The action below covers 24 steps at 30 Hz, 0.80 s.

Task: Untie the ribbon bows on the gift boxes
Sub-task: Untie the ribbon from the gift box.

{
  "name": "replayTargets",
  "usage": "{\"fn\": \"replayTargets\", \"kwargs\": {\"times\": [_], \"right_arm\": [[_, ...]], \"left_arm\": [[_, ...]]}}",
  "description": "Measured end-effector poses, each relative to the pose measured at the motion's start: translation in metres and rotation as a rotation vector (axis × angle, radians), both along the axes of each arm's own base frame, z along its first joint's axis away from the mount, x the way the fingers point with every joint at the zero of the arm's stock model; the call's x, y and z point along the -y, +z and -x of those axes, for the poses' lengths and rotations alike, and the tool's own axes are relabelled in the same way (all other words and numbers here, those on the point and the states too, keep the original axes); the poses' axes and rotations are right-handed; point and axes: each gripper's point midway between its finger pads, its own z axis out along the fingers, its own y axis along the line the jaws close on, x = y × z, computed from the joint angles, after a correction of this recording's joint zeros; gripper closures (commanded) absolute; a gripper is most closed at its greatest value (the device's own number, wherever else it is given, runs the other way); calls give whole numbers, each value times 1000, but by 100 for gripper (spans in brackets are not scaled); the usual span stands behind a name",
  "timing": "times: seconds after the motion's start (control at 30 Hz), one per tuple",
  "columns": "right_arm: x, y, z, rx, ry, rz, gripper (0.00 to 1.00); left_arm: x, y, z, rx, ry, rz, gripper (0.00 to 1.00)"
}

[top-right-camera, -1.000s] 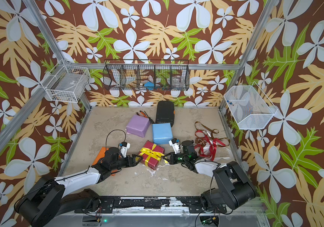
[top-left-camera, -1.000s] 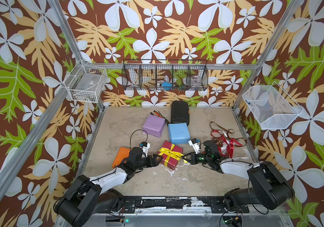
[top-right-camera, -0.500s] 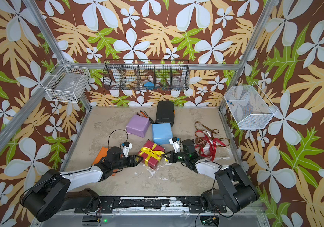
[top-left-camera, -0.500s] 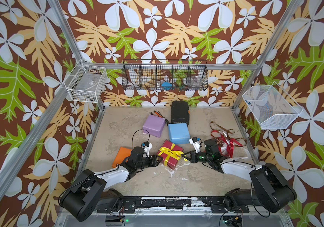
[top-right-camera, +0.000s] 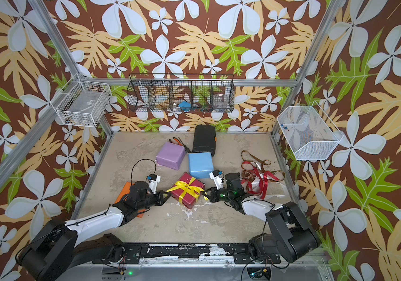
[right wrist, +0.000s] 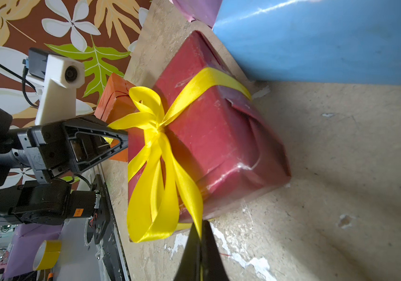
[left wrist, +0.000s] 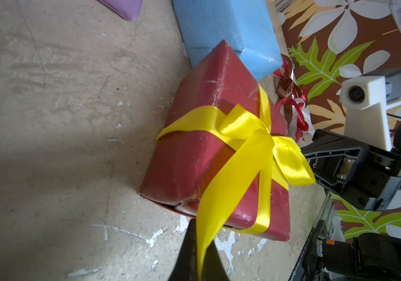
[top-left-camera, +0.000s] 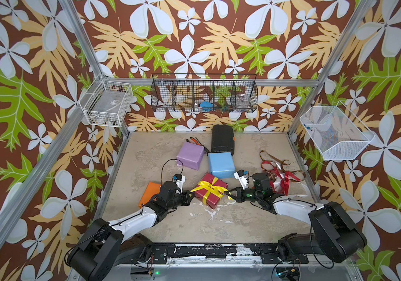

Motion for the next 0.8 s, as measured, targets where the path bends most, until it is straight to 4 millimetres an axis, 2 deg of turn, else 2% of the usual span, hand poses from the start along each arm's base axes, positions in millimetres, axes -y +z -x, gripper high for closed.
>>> {"fn": "replayTargets", "kwargs": {"times": [0.13, 0.43, 0.63, 0.73, 0.8], "right_arm": [[5, 1, -4, 3, -37, 25, 100], [29, 16, -21, 62, -176, 119, 100], [44, 9, -26, 47, -228, 194, 100], [60, 9, -33, 45, -287, 233, 100], [70, 16, -37, 56, -322, 234, 100]], "left_arm": [[-12, 0, -12, 4, 73, -36, 100], [-52, 5, -40, -2, 272, -46, 100], [-60, 20, -53, 29, 315, -31, 100], [-73, 25, -63, 36, 365, -30, 100], [-87, 25, -70, 36, 412, -31, 100]]}}
